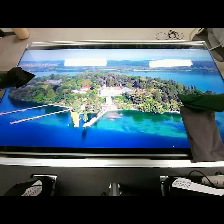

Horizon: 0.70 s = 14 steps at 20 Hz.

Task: Fold the shirts.

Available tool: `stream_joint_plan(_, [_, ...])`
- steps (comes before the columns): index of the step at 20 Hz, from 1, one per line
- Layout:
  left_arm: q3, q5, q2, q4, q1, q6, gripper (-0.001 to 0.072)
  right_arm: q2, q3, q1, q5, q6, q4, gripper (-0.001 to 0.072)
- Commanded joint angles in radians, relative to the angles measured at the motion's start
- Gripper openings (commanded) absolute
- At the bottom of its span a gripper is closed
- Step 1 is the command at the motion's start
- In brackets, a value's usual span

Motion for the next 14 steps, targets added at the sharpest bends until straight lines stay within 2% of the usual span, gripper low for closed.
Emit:
stream_joint_plan(1, [0.0, 0.0, 0.0, 0.0, 0.001, 0.015, 0.0031, 0.008, 0.001, -0.074, 0.134, 0.023, -0.076, 0.0021])
stream_joint_plan(3, [0.0, 0.0, 0.0, 0.0, 0.001, 0.015, 0.0031, 0.018, 0.0, -0.081, 0.208, 0.021, -0.167, 0.0021])
stream_joint_plan(7, [0.0, 0.0, 0.0, 0.0, 0.001, 0.015, 0.0031, 0.068, -0.09, -0.08, 0.326, 0.015, -0.605, 0.002])
stream_joint_plan(11, [0.0, -0.001, 0.0, 0.0, -0.012, 0.014, 0.0031, 0.127, -0.394, -0.08, 0.196, 0.012, -0.627, 0.0021])
stream_joint_plan(12, [0.0, -0.001, 0.0, 0.0, -0.02, 0.014, 0.0031, 0.13, -0.459, -0.08, 0.15, -0.001, -0.634, 0.0042])
stream_joint_plan(13, [0.0, -0.001, 0.0, -0.001, -0.021, 0.014, 0.0031, 0.129, -0.494, -0.08, 0.098, -0.005, -0.644, 0.0272])
stream_joint_plan(14, [0.0, -0.001, 0.0, 0.0, -0.025, 0.014, 0.0031, 0.129, -0.495, -0.08, 0.07, -0.024, -0.642, 0.0631])
